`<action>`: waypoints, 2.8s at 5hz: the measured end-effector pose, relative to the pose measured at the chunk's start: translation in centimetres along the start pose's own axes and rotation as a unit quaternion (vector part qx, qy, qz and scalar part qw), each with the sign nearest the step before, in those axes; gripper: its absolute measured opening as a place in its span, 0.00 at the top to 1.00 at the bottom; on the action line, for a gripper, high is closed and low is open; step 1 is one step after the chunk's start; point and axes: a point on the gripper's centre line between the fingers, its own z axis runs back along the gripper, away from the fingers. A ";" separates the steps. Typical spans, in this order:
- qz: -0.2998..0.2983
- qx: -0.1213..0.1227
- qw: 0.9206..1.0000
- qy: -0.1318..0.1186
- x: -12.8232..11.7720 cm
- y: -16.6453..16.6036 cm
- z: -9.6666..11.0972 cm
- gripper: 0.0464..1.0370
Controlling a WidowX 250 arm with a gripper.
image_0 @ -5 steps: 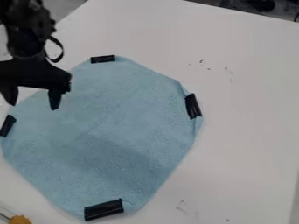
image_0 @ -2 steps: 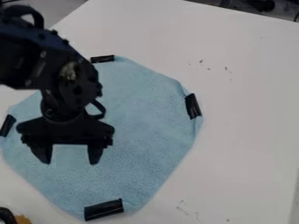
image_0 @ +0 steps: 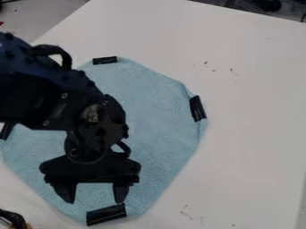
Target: Fold the cloth from bottom to the center
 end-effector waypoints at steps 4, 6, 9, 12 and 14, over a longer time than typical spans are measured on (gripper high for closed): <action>0.007 -0.063 0.997 0.032 -1.1 -0.7 -3.7 0.04; 0.020 -0.068 0.997 0.043 -0.8 -0.8 -3.9 0.14; -0.022 -0.039 0.998 0.032 -0.2 -0.9 -3.7 0.25; 0.063 0.017 0.998 0.007 4.9 0.2 2.4 0.73; 0.048 -0.020 0.998 0.020 10.3 1.3 -1.1 0.84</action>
